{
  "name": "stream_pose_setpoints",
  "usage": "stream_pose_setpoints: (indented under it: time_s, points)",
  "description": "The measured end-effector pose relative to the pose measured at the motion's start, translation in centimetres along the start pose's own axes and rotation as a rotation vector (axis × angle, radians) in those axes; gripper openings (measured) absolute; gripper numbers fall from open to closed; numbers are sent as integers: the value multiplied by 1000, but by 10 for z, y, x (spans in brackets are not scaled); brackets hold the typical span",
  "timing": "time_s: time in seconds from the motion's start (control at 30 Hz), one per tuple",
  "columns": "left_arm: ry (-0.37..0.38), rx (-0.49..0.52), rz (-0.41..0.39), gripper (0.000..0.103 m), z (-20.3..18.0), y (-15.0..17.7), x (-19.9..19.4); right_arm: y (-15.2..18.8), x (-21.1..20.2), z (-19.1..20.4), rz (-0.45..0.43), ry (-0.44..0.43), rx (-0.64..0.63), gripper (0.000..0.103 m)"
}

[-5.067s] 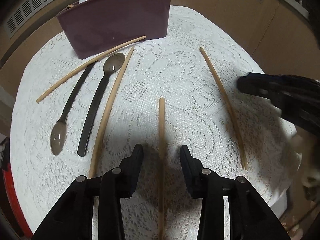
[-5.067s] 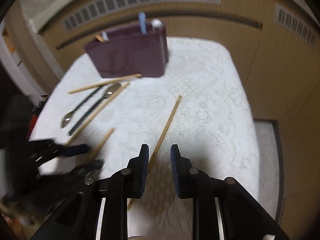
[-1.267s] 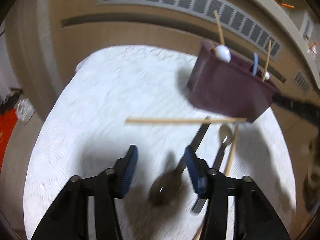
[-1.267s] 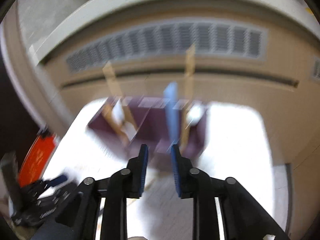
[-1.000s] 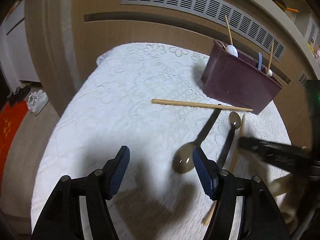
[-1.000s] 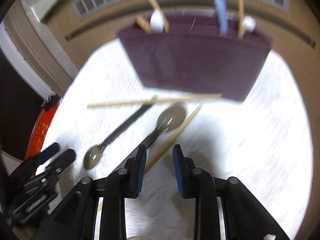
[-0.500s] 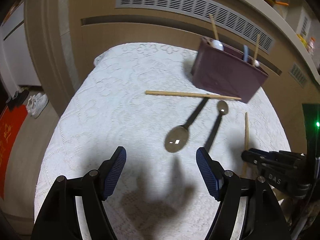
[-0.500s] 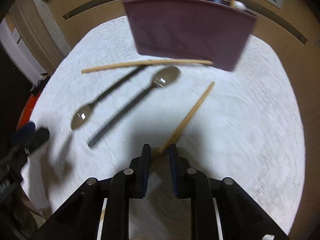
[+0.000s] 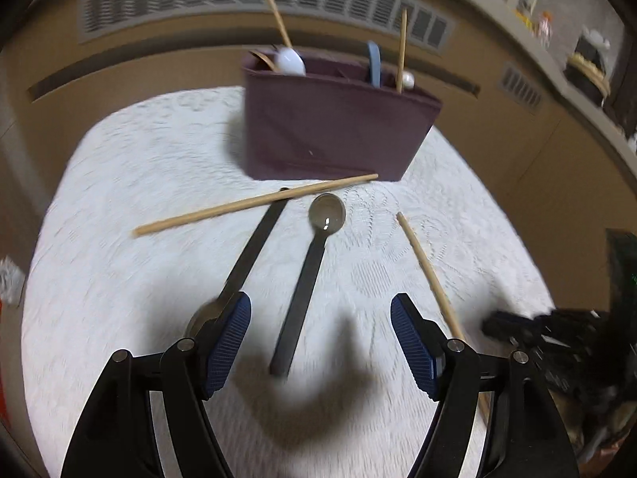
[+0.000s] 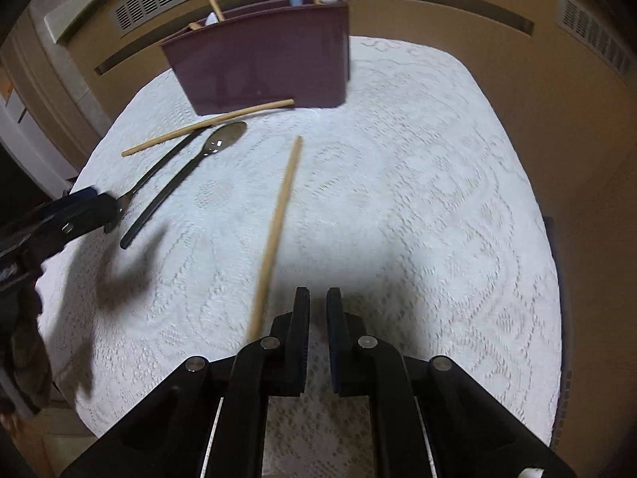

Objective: Organize utensils
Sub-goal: 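Grasp the dark brown spoon with the left tool while the right tool approaches a chopstick, then lift the brown spoon with the left tool while the right tool grasps and lifts a chopstick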

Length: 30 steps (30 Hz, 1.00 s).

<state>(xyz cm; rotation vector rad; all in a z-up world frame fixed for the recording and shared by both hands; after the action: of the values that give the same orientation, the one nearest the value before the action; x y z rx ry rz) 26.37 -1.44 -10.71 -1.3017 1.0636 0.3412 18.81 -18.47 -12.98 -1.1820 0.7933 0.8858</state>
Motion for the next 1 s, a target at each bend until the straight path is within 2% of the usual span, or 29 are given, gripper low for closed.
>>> stream_pose_setpoints:
  time_s: [0.13,0.37,0.43,0.47,0.53,0.57,0.6,0.7,0.87,1.0]
  points:
    - [-23,60,45,73,-10,-28,31,9,-7,-5,-20,-35,18,10]
    - [-107,82,134,67,-14,-55,79,22,-27,1,-86,-15,-74,26]
    - [-150,99,155,52,-14,-57,90,25,-31,3,-95,-22,-96,32]
    - [-153,94,145,51,-14,-58,91,25,-32,4,-96,-27,-105,37]
    - [-171,75,127,34,-14,-58,87,26,-34,5,-96,-27,-114,50]
    - [-191,67,119,34,-13,-57,84,27,-35,6,-92,-29,-114,59]
    - [-207,57,105,34,-12,-54,78,26,-34,7,-82,-38,-110,61]
    - [-167,20,61,34,-17,-40,55,21,-30,11,-69,-71,-98,61]
    - [-125,-62,-71,34,-20,-9,-9,6,-21,29,-72,-84,-119,60]
    - [-92,-139,-142,34,-22,5,-52,-12,4,47,-16,-93,-110,40]
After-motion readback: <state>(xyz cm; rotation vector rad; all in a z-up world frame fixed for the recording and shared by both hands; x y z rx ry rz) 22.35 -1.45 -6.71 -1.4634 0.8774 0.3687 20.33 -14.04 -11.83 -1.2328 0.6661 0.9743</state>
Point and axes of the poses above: each gripper's, at about its wrist camera, not at the fingertips, and x roughly the way its jaws point, z to its left, y to its underside, the point moved 7 cm from there along x, roughly the way its jaws point, and after that the axes turned 8 degrees about x, right-handed, at the moved point
